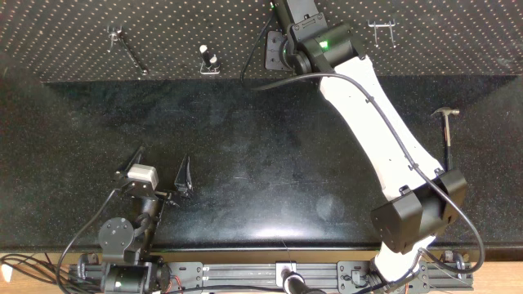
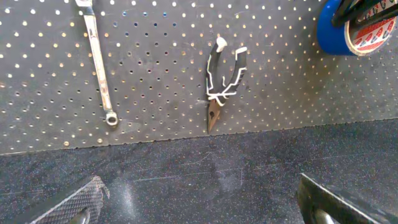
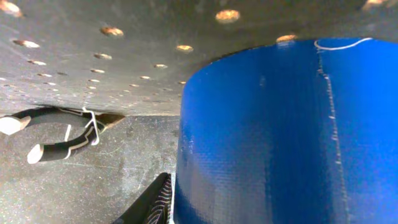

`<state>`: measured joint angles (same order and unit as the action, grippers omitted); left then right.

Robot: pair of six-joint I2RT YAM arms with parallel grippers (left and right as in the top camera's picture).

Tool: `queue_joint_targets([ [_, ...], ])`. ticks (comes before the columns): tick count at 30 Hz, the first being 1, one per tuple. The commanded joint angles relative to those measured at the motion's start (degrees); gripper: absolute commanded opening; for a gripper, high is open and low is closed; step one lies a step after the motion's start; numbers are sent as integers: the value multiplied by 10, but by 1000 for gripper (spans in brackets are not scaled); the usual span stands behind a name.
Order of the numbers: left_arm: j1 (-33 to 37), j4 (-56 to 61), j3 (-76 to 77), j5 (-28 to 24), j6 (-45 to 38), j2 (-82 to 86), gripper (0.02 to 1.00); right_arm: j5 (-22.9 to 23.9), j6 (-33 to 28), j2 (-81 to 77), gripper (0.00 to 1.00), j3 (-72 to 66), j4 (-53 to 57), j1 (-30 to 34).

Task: Place Tools Onto Pegboard

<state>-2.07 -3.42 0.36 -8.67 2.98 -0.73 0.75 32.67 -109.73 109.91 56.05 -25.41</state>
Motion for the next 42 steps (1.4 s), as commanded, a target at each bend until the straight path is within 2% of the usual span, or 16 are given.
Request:
queue_joint_targets([
  [1, 2, -3, 0, -12, -7, 5, 996, 24, 27, -21, 303, 1, 22, 25],
  [10, 2, -3, 0, -12, -7, 5, 993, 26, 28, -21, 297, 27, 19, 25],
  [13, 2, -3, 0, -12, -7, 5, 996, 46, 28, -21, 297, 38, 9, 24],
  [21, 2, -3, 0, -12, -7, 5, 996, 30, 28, -20, 297, 48, 17, 21],
  [27, 2, -3, 0, -12, -7, 5, 996, 28, 28, -19, 297, 64, 54, 21],
  [40, 2, -3, 0, -12, -7, 5, 996, 26, 35, -18, 299, 96, 54, 19],
  [42, 2, -3, 0, -12, -7, 5, 993, 12, 35, -18, 299, 96, 54, 17],
])
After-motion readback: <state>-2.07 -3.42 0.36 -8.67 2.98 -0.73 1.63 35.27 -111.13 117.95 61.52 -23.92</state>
